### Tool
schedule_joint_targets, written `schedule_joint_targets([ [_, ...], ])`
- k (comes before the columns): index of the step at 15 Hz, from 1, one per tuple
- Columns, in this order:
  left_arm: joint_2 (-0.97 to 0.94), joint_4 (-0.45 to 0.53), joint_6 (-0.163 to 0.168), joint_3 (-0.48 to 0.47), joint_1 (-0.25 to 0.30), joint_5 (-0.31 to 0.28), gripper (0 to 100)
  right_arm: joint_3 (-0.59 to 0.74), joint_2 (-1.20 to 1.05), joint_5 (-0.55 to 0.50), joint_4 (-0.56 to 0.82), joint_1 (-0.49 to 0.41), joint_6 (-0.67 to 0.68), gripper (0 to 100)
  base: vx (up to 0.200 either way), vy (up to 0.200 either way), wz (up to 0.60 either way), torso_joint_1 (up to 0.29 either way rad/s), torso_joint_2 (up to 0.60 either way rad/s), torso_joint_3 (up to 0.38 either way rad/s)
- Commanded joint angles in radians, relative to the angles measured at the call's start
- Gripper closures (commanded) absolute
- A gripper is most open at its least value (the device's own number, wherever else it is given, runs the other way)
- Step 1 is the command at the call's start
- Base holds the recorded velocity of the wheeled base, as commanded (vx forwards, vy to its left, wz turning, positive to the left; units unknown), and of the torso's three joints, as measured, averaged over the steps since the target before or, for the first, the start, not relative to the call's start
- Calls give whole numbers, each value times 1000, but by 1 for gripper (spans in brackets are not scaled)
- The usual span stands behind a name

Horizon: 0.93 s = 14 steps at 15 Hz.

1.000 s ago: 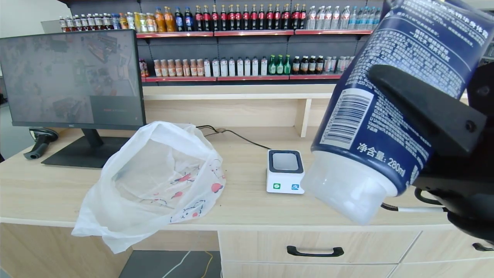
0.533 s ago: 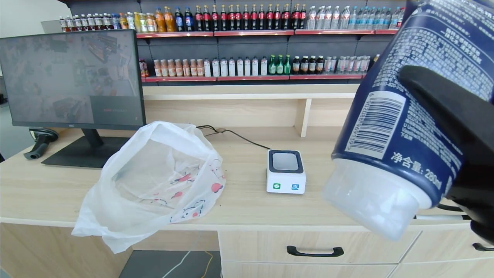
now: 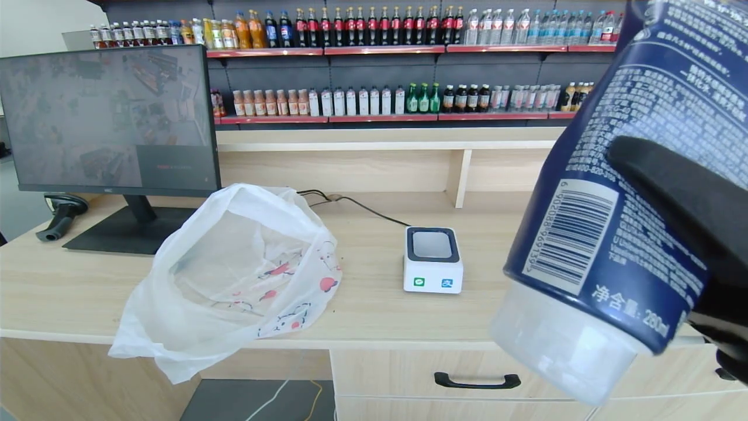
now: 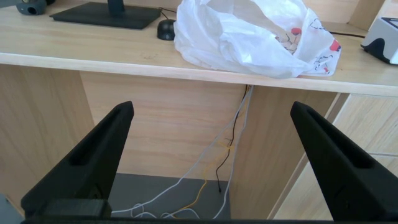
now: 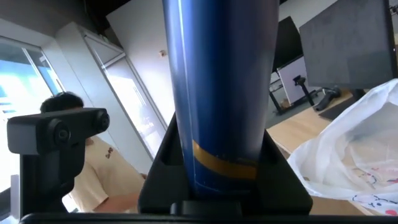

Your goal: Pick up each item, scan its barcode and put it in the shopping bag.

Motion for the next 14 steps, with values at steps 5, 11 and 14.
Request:
schedule_joint_targets([
  [5, 0, 0, -1, 0, 0, 0, 0, 30, -1, 11, -2, -1, -100, 100, 0, 0, 0, 0, 0, 0],
  [11, 0, 0, -1, 0, 0, 0, 0, 95, 128, -58, -2, -98, -468, 100, 0, 0, 0, 0, 0, 0],
  [14, 0, 0, -1, 0, 0, 0, 0, 122, 171, -316, -2, -118, -652, 100, 0, 0, 0, 0, 0, 0],
])
